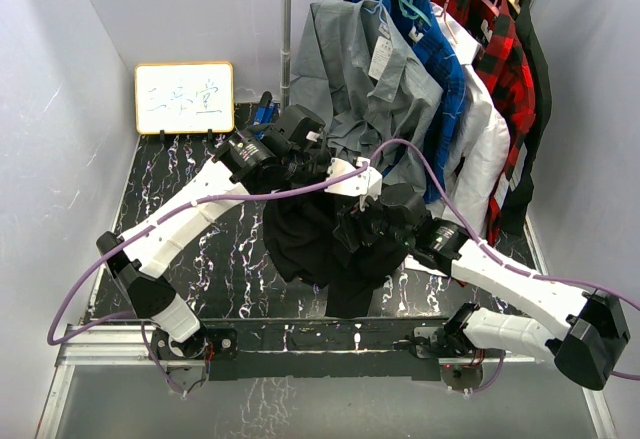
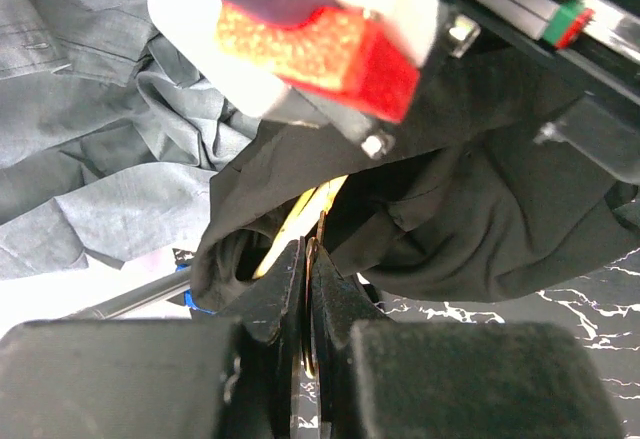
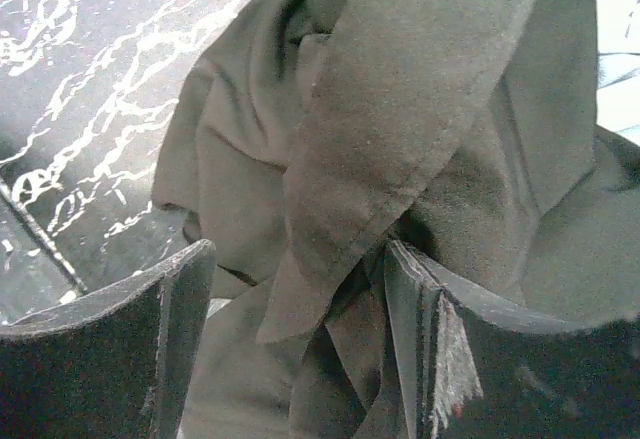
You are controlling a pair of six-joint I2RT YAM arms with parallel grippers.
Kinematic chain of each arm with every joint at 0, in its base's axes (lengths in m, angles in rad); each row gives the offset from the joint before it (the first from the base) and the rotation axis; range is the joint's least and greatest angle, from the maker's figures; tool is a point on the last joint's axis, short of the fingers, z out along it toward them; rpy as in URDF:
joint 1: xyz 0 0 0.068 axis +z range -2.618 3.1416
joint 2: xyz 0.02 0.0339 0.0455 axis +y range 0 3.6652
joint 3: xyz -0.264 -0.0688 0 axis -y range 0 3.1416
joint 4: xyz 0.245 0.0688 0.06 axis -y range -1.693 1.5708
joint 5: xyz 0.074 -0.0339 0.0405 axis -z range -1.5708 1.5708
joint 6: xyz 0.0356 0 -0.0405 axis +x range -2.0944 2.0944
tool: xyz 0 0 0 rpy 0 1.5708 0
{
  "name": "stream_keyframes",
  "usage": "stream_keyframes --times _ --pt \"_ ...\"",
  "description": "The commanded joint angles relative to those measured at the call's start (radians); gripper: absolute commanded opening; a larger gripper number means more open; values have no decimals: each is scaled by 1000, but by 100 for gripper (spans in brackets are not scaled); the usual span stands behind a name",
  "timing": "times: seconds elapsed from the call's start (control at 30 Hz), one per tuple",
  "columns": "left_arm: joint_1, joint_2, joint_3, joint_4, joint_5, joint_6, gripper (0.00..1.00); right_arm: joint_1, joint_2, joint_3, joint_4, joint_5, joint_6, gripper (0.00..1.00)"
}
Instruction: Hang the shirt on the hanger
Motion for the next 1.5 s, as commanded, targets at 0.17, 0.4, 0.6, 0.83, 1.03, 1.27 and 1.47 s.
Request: stream_keyframes --times 0.17,0.4,0.6,0.83,1.03,1.27,1.47 --pt "-4 -39 73 -16 29 3 0 -1 -16 -72 209 174 -7 49" --pt "-4 -51 28 0 -13 29 0 -1 -94 6 128 91 -9 73" --pt "-4 -34 32 16 -47 33 0 -1 -79 146 -183 -225 17 88" --pt "-4 -19 43 10 -40 37 0 0 -185 194 -326 -165 -88 93" --pt "-5 -23 36 10 -61 57 0 0 -203 183 -220 -20 -182 96" --pt "-4 -23 30 19 -76 61 0 -1 -320 108 -54 -73 -196 98" --pt "-4 -27 34 21 -66 60 0 -1 -395 20 2 66 -236 99"
